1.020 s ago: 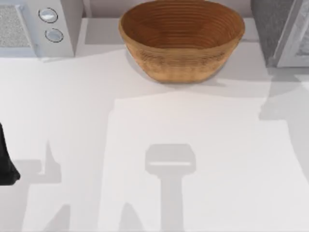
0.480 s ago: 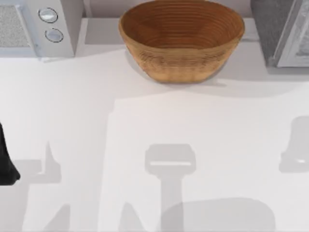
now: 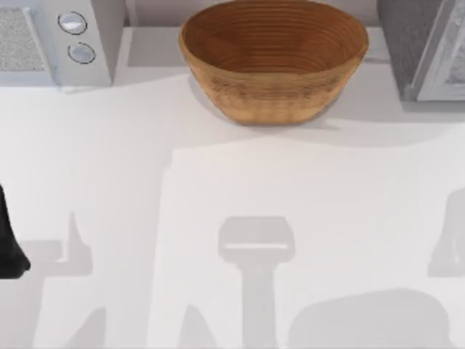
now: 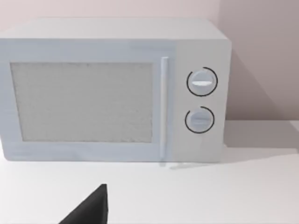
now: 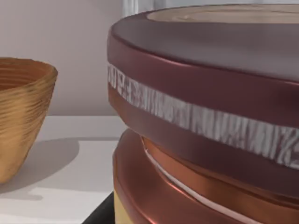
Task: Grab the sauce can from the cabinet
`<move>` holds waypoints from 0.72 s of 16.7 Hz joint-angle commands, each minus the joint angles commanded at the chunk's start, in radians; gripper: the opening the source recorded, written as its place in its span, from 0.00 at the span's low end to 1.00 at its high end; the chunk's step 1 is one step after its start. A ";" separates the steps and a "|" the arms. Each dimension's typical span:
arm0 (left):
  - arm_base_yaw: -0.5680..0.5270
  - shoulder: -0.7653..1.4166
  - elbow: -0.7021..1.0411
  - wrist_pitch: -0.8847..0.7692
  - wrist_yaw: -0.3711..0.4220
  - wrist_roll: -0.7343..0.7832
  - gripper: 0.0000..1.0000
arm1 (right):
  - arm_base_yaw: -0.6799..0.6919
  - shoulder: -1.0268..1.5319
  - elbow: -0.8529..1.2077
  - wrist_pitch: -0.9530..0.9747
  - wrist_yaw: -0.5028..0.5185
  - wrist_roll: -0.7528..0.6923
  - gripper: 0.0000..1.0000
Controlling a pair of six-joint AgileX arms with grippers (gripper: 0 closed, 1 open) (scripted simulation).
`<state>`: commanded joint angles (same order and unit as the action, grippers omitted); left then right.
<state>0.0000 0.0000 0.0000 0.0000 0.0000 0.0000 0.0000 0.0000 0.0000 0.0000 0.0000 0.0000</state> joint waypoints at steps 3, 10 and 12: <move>0.000 0.000 0.000 0.000 0.000 0.000 1.00 | 0.003 0.005 0.000 -0.002 0.001 0.002 0.00; 0.000 0.000 0.000 0.000 0.000 0.000 1.00 | -0.033 0.224 0.027 0.205 -0.117 0.005 0.00; 0.000 0.000 0.000 0.000 0.000 0.000 1.00 | -0.053 0.376 0.049 0.343 -0.194 0.007 0.00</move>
<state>0.0000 0.0000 0.0000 0.0000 0.0000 0.0000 -0.0525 0.3757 0.0486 0.3426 -0.1943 0.0069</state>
